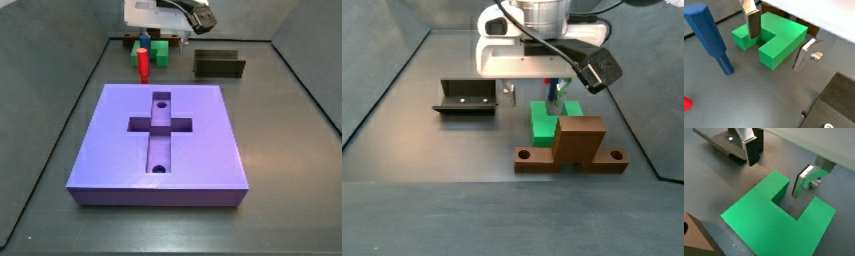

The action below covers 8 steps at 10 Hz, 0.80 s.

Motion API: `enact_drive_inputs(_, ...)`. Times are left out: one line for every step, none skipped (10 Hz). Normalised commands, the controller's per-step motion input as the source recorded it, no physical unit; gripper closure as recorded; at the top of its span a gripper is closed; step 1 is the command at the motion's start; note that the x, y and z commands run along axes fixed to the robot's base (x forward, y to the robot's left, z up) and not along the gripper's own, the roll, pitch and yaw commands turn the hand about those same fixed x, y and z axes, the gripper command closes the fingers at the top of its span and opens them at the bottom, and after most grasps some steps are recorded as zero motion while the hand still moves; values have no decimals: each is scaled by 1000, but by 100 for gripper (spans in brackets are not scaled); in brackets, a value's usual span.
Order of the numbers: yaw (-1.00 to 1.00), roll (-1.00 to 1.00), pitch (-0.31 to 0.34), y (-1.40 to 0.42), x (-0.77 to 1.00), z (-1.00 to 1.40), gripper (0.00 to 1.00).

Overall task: Pick up the green object. Move up. Place the green object on the fixture. Regrasp the green object. Move to above the board. Insert the green object.
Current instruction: Pick up the green object.

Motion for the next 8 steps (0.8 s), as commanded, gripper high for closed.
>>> enact_drive_inputs(0, 176, 0, 0, 9, -257, 0)
enact_drive_inputs(0, 167, 0, 29, 9, -229, 0)
enact_drive_inputs(0, 199, 0, 40, 0, -229, 0)
enact_drive_inputs(0, 146, 20, 0, 34, -120, 0)
enact_drive_inputs(0, 74, 19, 0, 40, -26, 0)
enact_drive_inputs(0, 66, 0, 0, 0, -134, 0)
enact_drive_inputs(0, 60, 0, 0, 3, -103, 0)
enact_drive_inputs(6, 69, 0, 0, 0, -66, 0)
